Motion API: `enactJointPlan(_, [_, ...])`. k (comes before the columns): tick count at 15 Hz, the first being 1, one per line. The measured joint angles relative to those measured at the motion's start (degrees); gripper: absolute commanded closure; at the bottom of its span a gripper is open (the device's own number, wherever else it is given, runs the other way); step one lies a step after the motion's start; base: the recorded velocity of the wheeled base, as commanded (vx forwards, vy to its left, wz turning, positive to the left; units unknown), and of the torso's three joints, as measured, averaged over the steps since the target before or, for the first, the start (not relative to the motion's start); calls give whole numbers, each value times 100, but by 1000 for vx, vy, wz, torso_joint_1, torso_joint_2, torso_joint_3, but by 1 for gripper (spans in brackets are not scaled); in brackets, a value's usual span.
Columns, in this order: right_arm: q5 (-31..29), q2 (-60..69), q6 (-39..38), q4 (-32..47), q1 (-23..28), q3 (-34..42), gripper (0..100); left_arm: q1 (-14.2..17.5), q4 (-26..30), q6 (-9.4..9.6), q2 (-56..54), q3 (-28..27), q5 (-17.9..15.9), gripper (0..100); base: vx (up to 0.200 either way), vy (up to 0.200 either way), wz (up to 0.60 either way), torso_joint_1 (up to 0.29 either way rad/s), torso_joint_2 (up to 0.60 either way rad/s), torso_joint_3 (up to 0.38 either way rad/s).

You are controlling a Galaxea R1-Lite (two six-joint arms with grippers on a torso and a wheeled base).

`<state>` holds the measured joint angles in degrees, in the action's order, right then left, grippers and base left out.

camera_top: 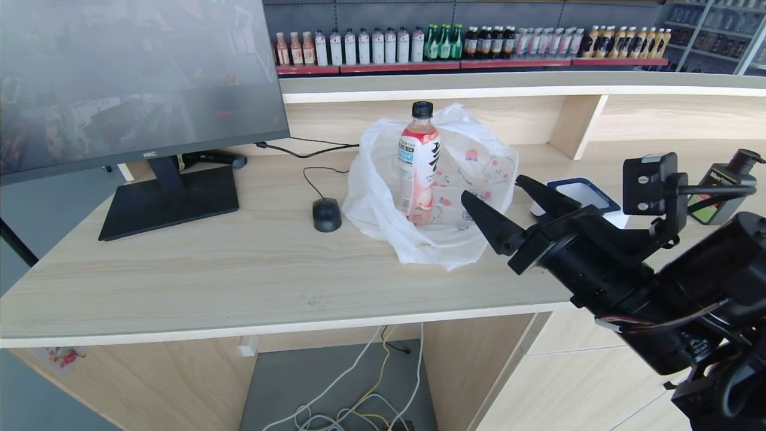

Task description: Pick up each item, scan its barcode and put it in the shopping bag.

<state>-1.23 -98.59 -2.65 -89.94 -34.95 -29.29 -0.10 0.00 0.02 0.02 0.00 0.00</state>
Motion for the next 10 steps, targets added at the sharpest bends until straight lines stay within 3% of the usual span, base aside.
enactJointPlan(3, [-2,27,-6,11,4,-26,0,-1,5,-13,0,0,0,0,-200,0,0,9,10,1])
enactJointPlan(6, [0,13,-13,9,0,-37,0,0,5,132,-2,0,0,0,0,0,0,0,0,0])
enactJointPlan(10, [0,7,-11,2,-2,-44,0,0,10,121,0,0,-2,0,0,0,0,0,0,0])
